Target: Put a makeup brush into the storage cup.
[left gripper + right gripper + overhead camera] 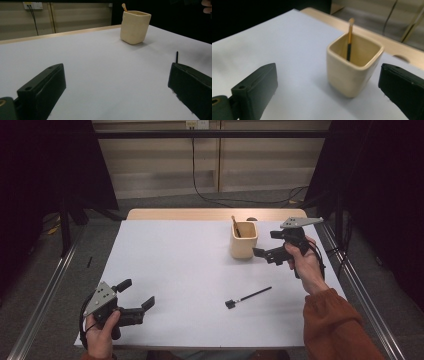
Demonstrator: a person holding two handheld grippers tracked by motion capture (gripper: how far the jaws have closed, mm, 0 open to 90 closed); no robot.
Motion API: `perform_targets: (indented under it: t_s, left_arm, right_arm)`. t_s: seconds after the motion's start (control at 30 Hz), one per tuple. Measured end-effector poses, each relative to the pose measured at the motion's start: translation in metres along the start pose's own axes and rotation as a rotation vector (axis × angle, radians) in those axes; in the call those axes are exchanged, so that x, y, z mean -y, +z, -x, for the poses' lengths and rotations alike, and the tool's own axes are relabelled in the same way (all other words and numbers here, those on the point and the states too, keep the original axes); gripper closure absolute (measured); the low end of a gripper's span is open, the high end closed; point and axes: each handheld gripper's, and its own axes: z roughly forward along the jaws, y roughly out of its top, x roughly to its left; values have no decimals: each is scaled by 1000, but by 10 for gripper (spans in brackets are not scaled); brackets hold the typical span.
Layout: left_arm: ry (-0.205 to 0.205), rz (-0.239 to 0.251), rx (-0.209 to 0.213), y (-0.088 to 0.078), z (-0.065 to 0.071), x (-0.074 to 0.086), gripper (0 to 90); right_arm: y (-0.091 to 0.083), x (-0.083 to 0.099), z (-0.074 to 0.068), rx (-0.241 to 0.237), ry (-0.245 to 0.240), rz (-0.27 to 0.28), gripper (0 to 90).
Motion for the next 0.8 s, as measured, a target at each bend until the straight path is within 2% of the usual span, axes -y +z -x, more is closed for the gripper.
perform_targets:
  t_s: [0.13, 0.27, 0.4, 0.57, 0.67, 0.73, 0.8]
  left_arm:
    - [2, -1, 2, 0, 0, 0, 15]
    - [2, -1, 4, 0, 0, 0, 15]
    - [5, 1, 5, 0, 0, 0, 15]
    - [2, 1, 3, 0, 0, 0, 15]
    - [4, -2, 3, 0, 0, 0, 15]
    - [5, -1, 5, 0, 0, 0, 15]
    - [5, 4, 8, 0, 1, 0, 15]
  right_arm:
    - [2, 3, 3, -38, 5, -76, 17]
    - [4, 6, 6, -131, 47, -159, 22]
    - [9, 10, 7, -128, 49, -227, 22]
    - [14, 16, 10, -156, 75, -284, 21]
    - [18, 19, 11, -168, 85, -353, 21]
    - [21, 21, 11, -178, 99, -417, 21]
    - [25, 24, 11, -196, 93, -481, 27]
